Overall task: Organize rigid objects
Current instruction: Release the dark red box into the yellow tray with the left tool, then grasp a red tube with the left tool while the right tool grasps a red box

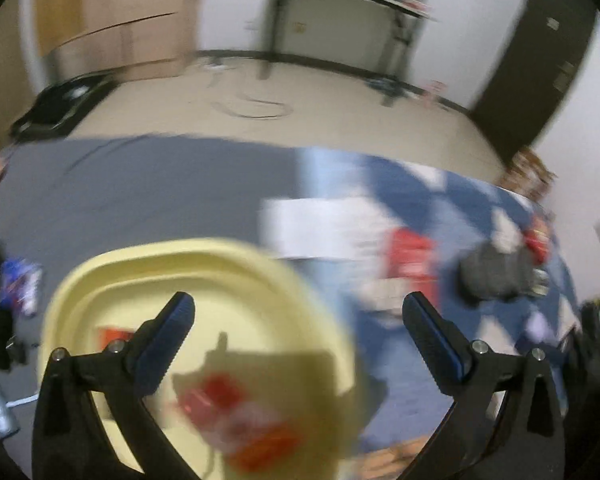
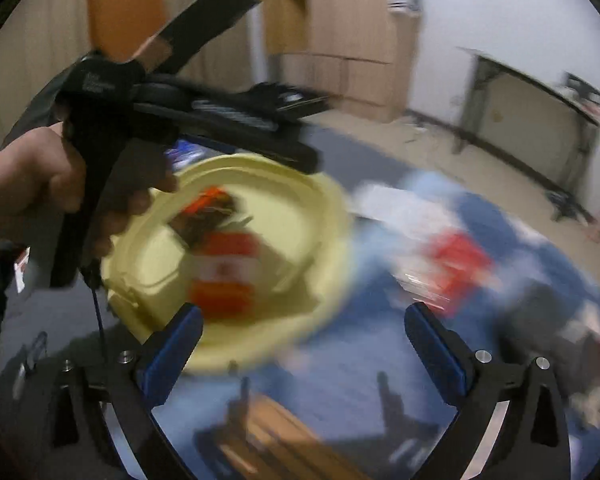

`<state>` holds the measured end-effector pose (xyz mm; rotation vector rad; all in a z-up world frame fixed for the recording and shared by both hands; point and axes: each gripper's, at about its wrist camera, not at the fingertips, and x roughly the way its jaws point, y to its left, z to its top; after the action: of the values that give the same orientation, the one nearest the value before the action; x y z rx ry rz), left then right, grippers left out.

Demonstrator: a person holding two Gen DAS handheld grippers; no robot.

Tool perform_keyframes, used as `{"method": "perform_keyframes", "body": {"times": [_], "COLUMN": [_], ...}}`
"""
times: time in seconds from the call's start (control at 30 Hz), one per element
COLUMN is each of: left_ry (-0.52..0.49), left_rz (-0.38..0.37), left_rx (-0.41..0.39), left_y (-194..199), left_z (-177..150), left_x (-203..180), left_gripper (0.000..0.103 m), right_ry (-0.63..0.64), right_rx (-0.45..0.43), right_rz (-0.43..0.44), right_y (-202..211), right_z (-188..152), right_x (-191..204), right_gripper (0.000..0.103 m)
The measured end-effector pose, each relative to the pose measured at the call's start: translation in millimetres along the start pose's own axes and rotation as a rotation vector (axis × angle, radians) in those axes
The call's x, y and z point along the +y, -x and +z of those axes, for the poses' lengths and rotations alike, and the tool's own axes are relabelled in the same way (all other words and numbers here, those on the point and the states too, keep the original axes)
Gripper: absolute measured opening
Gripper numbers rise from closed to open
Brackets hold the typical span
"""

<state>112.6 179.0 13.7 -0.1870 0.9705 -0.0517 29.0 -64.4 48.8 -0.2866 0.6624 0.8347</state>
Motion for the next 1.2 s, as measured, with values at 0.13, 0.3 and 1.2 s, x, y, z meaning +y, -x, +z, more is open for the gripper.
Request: {"method": "perform_keyframes", "body": {"times": [0.13,0.3,1.2], "left_ry": [-0.139,-0.167,-0.185], "left_rz": [-0.035,0.002,0.029], "left_rx": [0.01,0.101,0.12], "left_y": [-22,-63,-93], "left_z": [2,-3,-7], "left_x": [-76,-99,-114], "left_gripper": [0.103,0.102,0.054], "right_ry": [-0.159,-0.251,-0.147], "right_rx": [-0.032,0.028,0.141], "right_rz": [-0.196,-0.288,-0.127], "right_y": [54,62,-22], "right_z": [-32,-52,-49], "right_x": [-115,-233,-329], "right_gripper": [0.103,0.103,0.103]}}
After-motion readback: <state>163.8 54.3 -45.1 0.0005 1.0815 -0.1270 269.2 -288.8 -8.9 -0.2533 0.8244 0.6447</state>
